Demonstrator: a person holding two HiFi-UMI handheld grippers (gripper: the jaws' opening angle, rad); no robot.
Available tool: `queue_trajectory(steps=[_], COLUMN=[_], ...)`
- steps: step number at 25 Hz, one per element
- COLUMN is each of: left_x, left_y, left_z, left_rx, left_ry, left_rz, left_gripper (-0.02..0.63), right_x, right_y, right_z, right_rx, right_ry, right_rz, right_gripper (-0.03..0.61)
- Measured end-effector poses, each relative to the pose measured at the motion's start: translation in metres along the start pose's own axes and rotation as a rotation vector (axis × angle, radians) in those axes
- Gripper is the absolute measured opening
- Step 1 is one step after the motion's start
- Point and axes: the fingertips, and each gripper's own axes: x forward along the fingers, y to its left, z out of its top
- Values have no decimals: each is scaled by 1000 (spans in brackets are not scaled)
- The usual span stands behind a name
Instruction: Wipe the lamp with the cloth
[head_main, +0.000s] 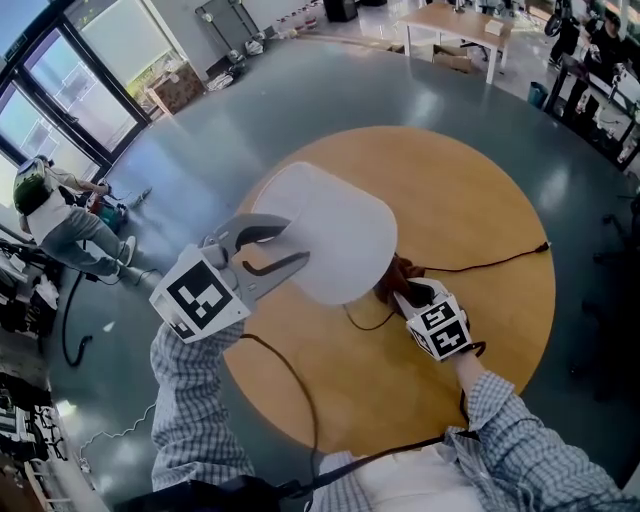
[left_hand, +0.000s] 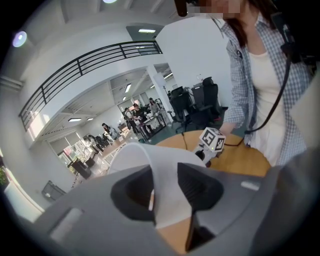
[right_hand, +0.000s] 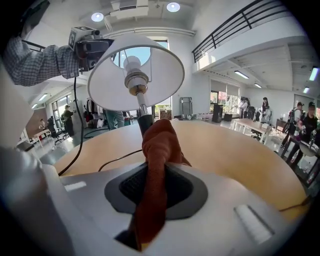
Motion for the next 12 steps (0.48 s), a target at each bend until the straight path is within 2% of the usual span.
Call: queue_trajectory(steps=[4, 7, 12], left_x=[4, 6, 12], left_y=[-3, -2, -4], left_z=[8, 13, 17], left_rx=[36, 52, 66], left_ry=[11, 14, 21], left_rz=[-9, -14, -17], left_gripper=[144, 146, 147], right_x=[-5, -17, -36], right_y=[-3, 1, 20], right_z=[16, 60, 122], right_rx=[40, 56, -10], right_ry=[-34, -162, -329], right_rz=[-6, 18, 67], right_gripper=[81, 81, 81])
